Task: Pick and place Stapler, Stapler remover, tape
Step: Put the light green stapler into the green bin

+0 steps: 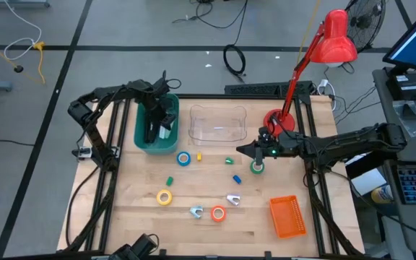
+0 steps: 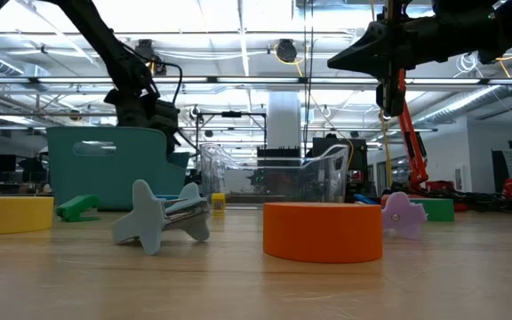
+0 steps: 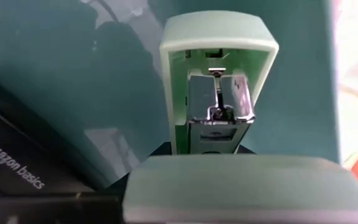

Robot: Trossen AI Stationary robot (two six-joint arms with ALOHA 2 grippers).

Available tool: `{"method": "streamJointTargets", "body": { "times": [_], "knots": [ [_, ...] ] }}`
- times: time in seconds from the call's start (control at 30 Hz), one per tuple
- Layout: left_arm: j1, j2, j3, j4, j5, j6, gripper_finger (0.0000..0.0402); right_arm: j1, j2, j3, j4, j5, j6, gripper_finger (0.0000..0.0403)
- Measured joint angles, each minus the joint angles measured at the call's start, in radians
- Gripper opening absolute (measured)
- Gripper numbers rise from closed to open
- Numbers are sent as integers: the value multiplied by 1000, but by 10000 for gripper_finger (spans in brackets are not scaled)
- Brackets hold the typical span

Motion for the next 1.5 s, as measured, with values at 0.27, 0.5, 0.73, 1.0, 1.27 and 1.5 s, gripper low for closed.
{"method": "streamJointTargets", "body": {
  "times": [0.27,0.5,0.73,1.0,1.27,1.5],
  "knots": [
    [-3,0,-22,46,5,8,140,0,0,0,0,0,5,0],
    [-19,0,-23,52,-28,29,140,0,0,0,0,0,7,0],
    [-33,0,-23,64,-91,30,194,0,0,0,0,0,7,0],
    [-33,0,-23,65,-177,24,277,0,0,0,0,-1,11,0],
    [-34,-13,9,41,-189,7,254,0,0,0,0,0,11,0],
    [-37,-52,11,39,-215,6,191,0,0,0,0,0,11,0]
  ]
}}
